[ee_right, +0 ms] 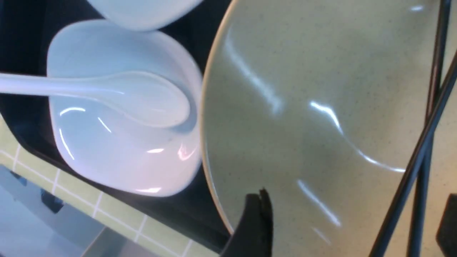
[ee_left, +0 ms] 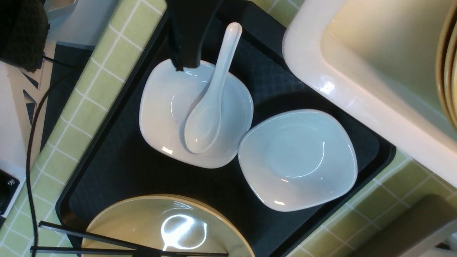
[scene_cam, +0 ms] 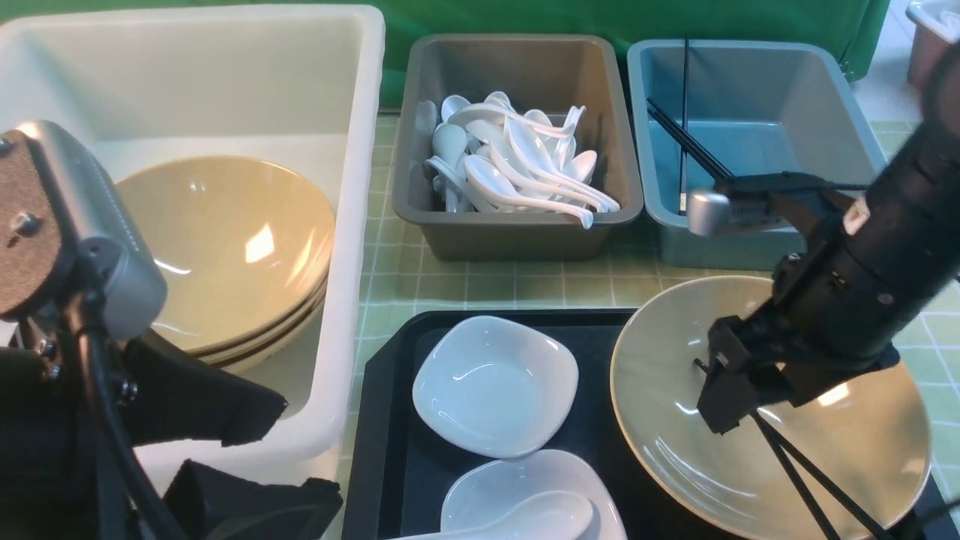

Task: On green table put chopsticks spoon bowls plates into blue grey white boxes.
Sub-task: 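Move the grippers toward the tableware on the black tray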

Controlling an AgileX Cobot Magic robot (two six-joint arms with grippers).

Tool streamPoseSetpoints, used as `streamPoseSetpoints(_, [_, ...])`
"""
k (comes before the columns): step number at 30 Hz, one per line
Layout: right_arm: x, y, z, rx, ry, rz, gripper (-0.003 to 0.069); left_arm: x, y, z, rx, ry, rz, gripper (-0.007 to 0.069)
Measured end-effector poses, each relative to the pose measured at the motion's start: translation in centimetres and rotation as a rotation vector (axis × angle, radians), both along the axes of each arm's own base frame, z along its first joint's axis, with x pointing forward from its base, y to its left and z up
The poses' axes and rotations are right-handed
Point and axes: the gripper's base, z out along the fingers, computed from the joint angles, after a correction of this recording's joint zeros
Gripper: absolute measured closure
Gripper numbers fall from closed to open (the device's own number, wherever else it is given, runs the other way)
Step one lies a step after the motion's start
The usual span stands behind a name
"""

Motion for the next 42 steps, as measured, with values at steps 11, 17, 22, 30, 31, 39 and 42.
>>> streamPoseSetpoints(11, [-3.9, 0.0, 4.8, 0.15, -0.149, -0.012, 0.005, 0.0, 0.0, 0.0, 0.001, -0.002, -0.002, 0.0173])
streamPoseSetpoints(17, [-3.8, 3.1, 2.7, 0.071, -0.113, 0.053, 0.0052, 0.0, 0.0, 0.0, 0.001, -0.002, -0.002, 0.0173])
streamPoseSetpoints(22, [-2.2, 3.6, -0.6, -0.159, -0.077, 0.018, 0.0057, 0.0, 0.0, 0.0, -0.001, 0.0, 0.0, 0.0173])
streamPoseSetpoints(30, [-0.2, 2.7, -3.6, -0.328, -0.025, -0.02, 0.0067, -0.2, 0.0, -0.1, 0.002, 0.017, -0.008, 0.0173])
streamPoseSetpoints(31, [0.1, 2.3, -3.9, -0.351, -0.023, -0.022, 0.0067, -0.2, 0.0, -0.1, 0.001, 0.02, -0.01, 0.0173])
streamPoseSetpoints(39, [1.0, 0.8, -5.0, -0.408, 0.04, -0.051, 0.0078, -0.2, 0.0, -0.1, 0.001, 0.026, -0.012, 0.0173])
streamPoseSetpoints(42, [1.1, 0.8, -5.6, -0.424, 0.069, -0.035, 0.0105, -0.2, 0.0, -0.1, 0.002, 0.027, -0.012, 0.0173])
